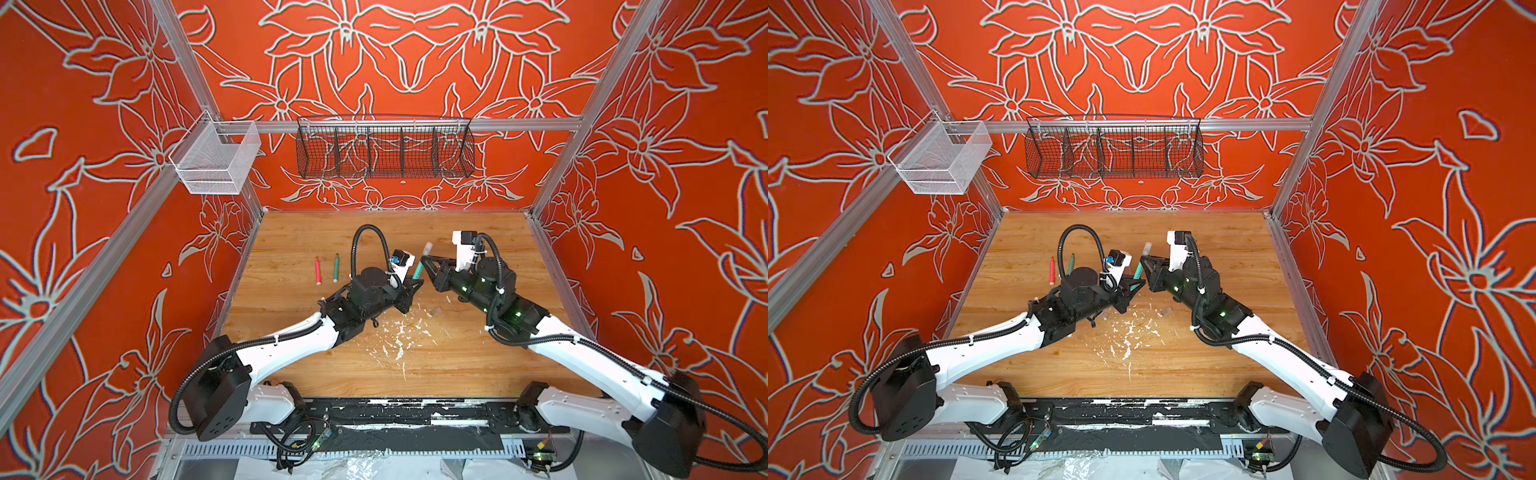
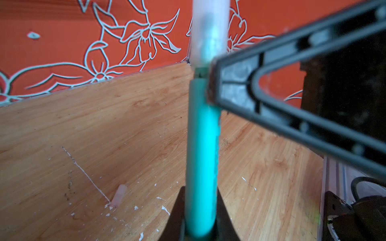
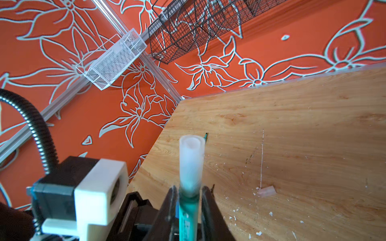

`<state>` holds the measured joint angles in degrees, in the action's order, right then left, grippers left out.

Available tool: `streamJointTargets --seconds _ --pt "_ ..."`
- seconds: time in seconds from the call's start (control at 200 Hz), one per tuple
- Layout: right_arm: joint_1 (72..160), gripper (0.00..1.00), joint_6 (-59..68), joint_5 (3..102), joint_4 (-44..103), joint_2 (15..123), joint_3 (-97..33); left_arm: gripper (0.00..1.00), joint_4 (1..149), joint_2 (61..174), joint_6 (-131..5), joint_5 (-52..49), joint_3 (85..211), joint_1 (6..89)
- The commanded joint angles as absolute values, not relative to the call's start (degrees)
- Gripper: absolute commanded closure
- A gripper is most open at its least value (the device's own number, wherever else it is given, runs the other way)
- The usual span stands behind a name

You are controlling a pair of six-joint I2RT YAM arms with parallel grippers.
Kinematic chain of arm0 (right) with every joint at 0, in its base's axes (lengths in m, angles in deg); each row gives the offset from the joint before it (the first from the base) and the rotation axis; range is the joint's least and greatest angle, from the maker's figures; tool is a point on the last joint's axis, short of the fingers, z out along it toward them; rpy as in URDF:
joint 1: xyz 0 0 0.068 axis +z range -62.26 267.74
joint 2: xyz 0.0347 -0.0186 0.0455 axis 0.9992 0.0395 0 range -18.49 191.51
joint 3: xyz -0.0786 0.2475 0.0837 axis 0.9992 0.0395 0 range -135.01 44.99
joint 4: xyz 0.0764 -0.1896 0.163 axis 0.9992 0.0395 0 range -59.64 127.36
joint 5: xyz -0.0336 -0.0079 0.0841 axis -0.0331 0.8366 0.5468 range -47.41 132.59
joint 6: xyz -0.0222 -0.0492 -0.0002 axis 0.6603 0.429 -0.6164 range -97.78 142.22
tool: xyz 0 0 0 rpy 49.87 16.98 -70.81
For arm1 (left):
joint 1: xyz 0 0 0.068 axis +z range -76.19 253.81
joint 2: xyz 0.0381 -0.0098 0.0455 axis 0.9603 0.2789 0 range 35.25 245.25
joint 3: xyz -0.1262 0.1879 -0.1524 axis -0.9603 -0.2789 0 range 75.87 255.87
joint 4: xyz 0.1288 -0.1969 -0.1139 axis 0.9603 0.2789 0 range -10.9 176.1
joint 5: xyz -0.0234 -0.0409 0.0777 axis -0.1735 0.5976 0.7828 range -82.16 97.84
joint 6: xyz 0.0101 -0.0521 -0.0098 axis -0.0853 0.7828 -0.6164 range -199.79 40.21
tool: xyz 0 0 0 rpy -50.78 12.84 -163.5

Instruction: Insert the pens into the pen caps

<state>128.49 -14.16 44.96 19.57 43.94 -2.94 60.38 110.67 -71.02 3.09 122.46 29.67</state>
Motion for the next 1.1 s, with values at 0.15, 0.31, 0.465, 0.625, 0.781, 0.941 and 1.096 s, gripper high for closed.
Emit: streamJointTargets --seconds 0.15,0.31,0.465,0.625,0.781,0.941,1.096 --pt "128.82 0.68 -13.38 47.45 21.23 42.54 -5.33 1.00 56.61 108.39 -71.88 2.78 123.00 29.94" --pt "128.87 0.62 -12.29 50.76 24.89 42.05 -5.73 1.00 55.77 107.27 -72.91 4.57 122.21 29.95" --pt "128.85 0.60 -10.26 51.81 30.14 40.00 -6.56 1.00 50.13 106.84 -74.93 7.86 118.79 29.95" --pt "128.86 0.60 -7.67 50.33 35.89 37.77 -9.51 1.00 47.58 107.81 -77.98 9.91 117.62 29.95" --pt "127.93 0.59 -5.67 47.00 41.22 38.55 -15.54 1.00 46.07 108.59 -81.12 10.21 116.72 29.95" --pt "125.23 0.57 -4.94 47.21 45.80 42.60 -23.24 1.00 45.81 108.91 -83.56 9.00 116.30 29.95" --pt "123.16 0.57 -3.95 49.63 47.89 45.70 -28.51 1.00 46.19 109.45 -84.52 8.92 116.47 29.95"
